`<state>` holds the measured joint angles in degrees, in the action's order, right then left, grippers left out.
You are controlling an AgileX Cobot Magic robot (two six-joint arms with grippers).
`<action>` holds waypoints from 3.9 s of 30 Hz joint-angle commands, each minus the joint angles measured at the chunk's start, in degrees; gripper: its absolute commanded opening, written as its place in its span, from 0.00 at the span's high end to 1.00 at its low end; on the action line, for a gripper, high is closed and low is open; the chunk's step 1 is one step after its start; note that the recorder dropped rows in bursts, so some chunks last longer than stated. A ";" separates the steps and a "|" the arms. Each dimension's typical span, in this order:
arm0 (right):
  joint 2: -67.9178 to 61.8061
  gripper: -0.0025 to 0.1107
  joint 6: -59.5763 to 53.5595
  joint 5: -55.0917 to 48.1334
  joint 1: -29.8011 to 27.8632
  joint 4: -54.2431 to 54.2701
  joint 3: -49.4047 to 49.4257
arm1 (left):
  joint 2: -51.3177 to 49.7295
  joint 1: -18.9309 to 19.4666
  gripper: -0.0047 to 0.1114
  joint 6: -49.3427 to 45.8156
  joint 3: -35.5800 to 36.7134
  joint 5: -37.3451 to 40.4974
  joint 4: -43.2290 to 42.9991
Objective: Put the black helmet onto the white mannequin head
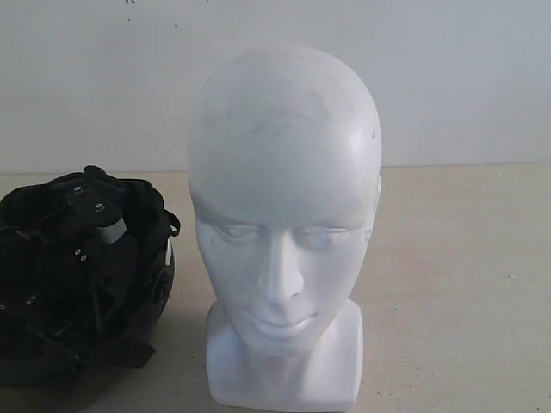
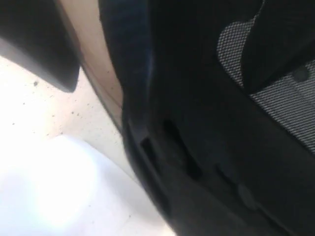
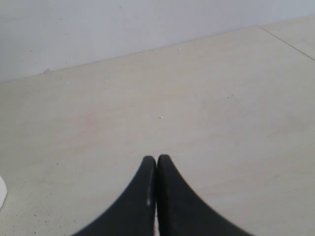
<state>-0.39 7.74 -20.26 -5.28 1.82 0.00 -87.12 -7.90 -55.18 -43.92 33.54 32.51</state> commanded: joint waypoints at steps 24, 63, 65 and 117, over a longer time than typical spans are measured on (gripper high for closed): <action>0.39 0.98 -0.20 0.44 -0.38 -0.01 0.00 | 2.51 -0.17 0.24 1.16 -0.21 -5.53 -2.33; 0.39 0.98 -0.18 0.44 -0.38 -0.01 0.00 | -1.68 -0.17 0.92 8.47 -0.21 0.73 -1.89; 0.39 0.98 -0.18 0.44 -0.38 -0.01 0.00 | 2.50 -0.17 0.92 10.75 -0.21 0.99 -1.75; 0.39 0.98 -0.18 0.20 -0.38 -0.01 0.00 | 61.70 -0.17 0.92 69.30 6.51 -15.95 -16.82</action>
<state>-0.39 7.74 -20.26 -5.28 1.82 0.00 -26.19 -7.93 16.40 -36.83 23.12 14.49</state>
